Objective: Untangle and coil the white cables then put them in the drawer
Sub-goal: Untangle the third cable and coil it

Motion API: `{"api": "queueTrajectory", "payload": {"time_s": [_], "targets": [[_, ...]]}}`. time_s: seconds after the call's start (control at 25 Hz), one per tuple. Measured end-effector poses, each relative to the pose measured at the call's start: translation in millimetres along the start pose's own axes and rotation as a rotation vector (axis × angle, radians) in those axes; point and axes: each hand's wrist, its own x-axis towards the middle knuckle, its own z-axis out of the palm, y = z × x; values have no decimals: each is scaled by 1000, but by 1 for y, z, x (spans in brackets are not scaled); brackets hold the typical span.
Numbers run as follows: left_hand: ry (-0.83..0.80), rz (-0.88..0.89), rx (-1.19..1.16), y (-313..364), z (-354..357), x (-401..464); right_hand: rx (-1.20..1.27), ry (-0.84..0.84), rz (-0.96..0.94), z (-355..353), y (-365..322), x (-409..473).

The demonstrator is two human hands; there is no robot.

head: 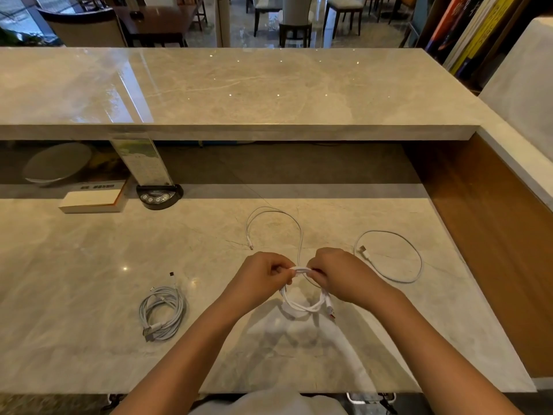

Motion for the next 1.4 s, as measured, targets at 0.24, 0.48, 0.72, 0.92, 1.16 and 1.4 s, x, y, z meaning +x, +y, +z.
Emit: {"api": "queueTrajectory", "payload": {"time_s": [0.24,0.48,0.72,0.92,1.16,1.4], "targets": [[-83,9,-118,-5,-7,-6,317,-160,-106,-8,8,-4],[-70,31,-318,-4,-13,-8,881,-70,19,-6,-1,-12],[177,290,-24,-3,-4,-6,941,50,113,-3,-15,-8],[226,225,-81,0,-8,-4,917,133,116,1,-12,-12],[181,131,-76,-2,-9,-3,632,293,103,12,-9,-19],[112,88,61,1,1,-7,419,247,127,19,-9,-20]]}}
